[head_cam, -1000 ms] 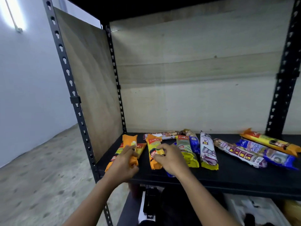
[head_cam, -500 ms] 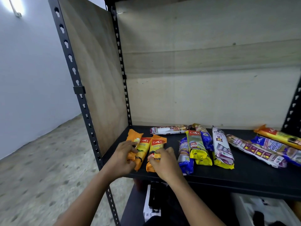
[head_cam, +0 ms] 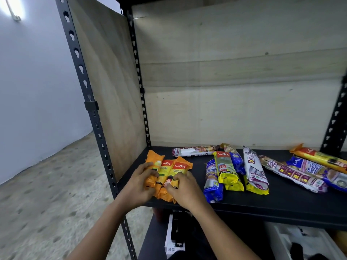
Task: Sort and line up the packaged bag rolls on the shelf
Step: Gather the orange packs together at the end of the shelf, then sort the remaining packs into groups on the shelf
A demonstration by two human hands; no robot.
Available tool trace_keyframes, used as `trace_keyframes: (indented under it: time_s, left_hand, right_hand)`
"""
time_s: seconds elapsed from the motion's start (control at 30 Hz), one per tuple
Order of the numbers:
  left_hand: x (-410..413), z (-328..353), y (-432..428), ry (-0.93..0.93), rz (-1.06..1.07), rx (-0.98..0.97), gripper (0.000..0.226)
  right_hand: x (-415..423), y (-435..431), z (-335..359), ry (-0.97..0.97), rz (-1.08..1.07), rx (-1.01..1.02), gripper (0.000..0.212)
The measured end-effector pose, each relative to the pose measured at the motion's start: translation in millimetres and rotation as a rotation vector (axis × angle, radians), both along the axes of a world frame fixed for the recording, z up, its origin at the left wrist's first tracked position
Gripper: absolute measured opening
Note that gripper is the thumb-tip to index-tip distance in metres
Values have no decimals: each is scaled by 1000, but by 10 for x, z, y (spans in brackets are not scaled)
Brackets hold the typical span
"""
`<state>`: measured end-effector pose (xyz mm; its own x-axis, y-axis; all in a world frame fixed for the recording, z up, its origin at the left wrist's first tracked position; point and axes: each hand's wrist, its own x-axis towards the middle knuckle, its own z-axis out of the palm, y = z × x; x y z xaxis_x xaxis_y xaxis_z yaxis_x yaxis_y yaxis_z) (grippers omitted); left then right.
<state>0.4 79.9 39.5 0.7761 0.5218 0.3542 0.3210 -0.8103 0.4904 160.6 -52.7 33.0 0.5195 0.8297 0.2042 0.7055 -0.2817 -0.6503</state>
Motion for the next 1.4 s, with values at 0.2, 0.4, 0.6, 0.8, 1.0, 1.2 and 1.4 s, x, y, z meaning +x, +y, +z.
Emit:
trace_keyframes:
  time_s: [0.2,0.4,0.6,0.8,1.0,1.2,1.4]
  left_hand:
    - [5,81,-127,2,10,16,45]
    - [211,157,-343,-107,77,144,29]
    - [674,232,-765,-145,-49,131,32]
    - [1277,282,-1267,-186,-170,138,30]
    - [1903,377,-1807,-235,-273,129,31]
    - [2373,403,-2033,-249,-317,156,31]
    - [2848,367,-2160,-191,-328,157,33]
  right_hand:
    - [80,-45,61,11,16,24,41]
    - [219,-279,202,2,21,201,34]
    - [572,-775,415,0,-59,343,27]
    - [1044,-1410,580,-49,-147,448,22]
    - [1644,-1936,610,-143,-320,416,19]
    - [2125,-2244,568,-143,-412,318,27]
    - [2630,-2363,496,-180,-490,198,28]
